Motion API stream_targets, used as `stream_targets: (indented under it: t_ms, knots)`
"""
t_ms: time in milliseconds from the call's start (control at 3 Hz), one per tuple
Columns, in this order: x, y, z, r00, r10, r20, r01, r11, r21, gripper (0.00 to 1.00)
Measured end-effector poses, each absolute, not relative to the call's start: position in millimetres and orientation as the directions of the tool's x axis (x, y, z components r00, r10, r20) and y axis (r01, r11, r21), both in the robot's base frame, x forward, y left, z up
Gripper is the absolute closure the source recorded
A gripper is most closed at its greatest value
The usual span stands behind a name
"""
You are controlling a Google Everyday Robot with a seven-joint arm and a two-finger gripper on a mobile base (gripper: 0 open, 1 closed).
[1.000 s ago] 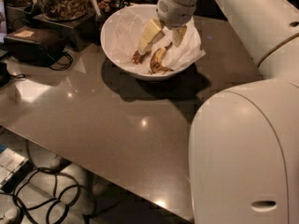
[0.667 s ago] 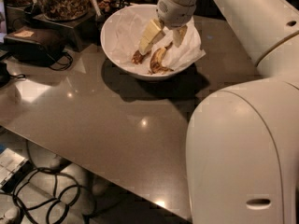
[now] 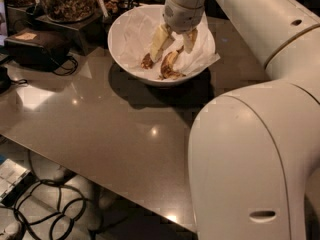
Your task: Pick banana from white bowl
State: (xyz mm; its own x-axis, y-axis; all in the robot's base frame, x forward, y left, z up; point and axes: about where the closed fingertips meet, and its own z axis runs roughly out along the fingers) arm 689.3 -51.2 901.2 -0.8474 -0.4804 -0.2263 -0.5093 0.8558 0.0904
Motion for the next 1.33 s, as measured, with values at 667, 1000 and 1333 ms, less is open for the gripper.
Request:
stream_targets:
  t_ms: [667,1000,1333]
  knots:
    - [691,-51,892,-0.866,-0.465,-0.184,-0.481,0.875,0.051,0.44]
    - [693,-53,887,-0.877,-0.450,-0.169,-0.463,0.885,0.042,0.47]
    - [694,-54,883,-0.882,-0.445,-0.157,-0.455,0.890,0.036,0.52]
